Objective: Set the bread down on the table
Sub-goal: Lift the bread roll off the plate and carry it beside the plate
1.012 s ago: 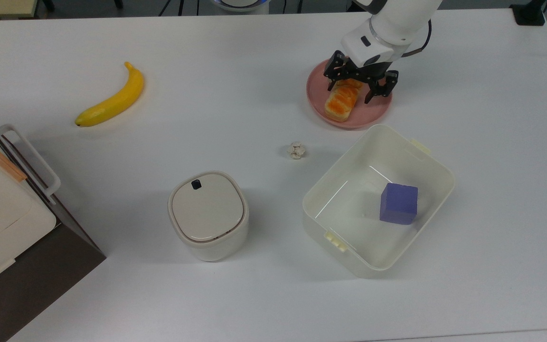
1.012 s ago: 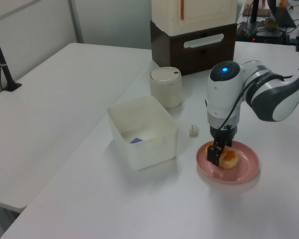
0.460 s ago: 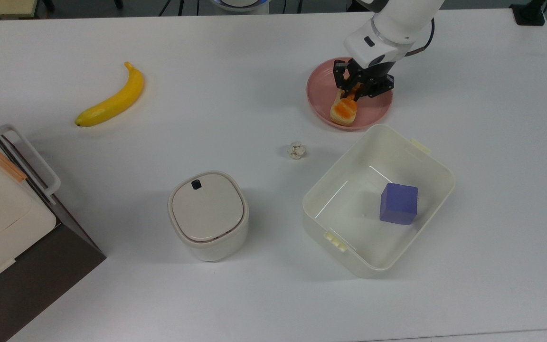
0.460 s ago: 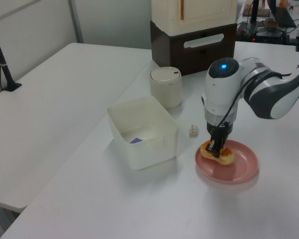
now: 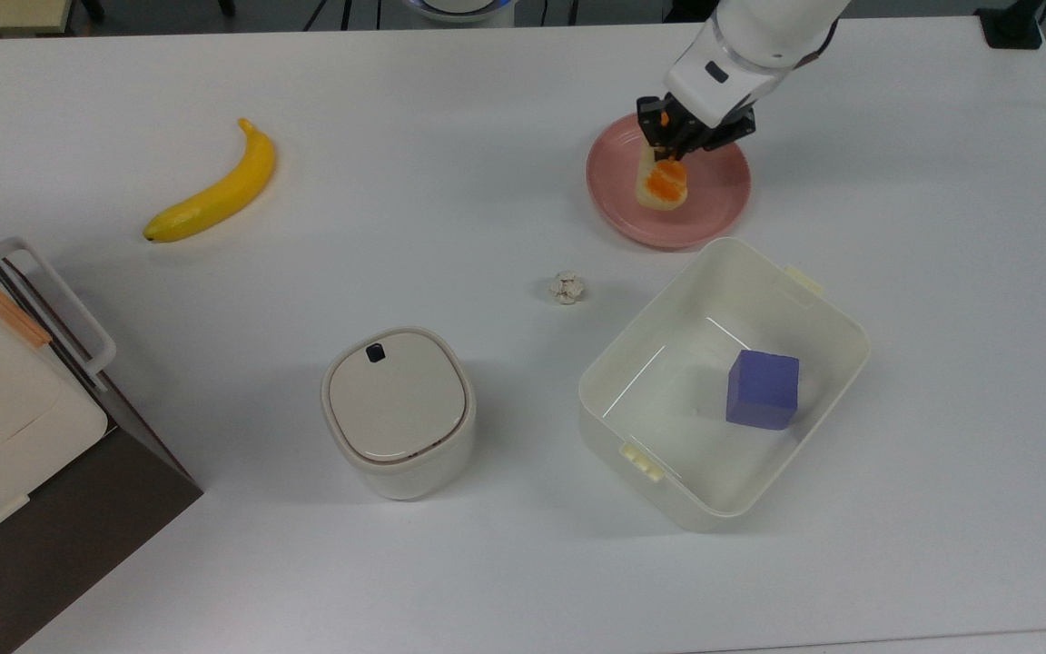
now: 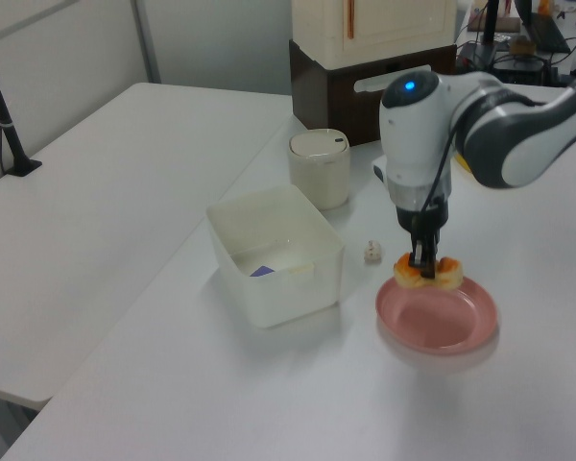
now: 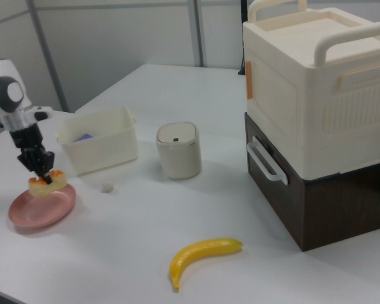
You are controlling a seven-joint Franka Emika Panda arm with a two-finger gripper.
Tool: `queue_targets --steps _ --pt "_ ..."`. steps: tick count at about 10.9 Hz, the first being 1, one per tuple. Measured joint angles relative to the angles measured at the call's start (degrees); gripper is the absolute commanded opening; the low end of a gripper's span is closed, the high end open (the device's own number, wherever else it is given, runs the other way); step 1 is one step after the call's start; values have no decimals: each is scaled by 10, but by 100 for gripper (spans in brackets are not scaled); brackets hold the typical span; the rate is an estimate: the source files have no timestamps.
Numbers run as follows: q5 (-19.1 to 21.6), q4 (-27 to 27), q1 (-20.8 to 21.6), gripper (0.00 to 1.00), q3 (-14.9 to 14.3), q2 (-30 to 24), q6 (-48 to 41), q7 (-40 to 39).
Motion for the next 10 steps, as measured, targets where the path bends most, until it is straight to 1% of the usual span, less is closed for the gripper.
queue_targets --steps 1,4,5,6,8,10 --pt "4 11 -1 0 -19 -5 -19 -34" --pt "3 16 -6 0 -94 -10 -27 -121" --pt "-12 14 -10 0 -110 -9 -28 -140" --pt "-36 7 -13 0 -115 -7 -30 -148" --pt "-81 -20 -17 0 -115 0 -30 -155" --pt "-110 -47 -17 0 -115 2 -30 -157"
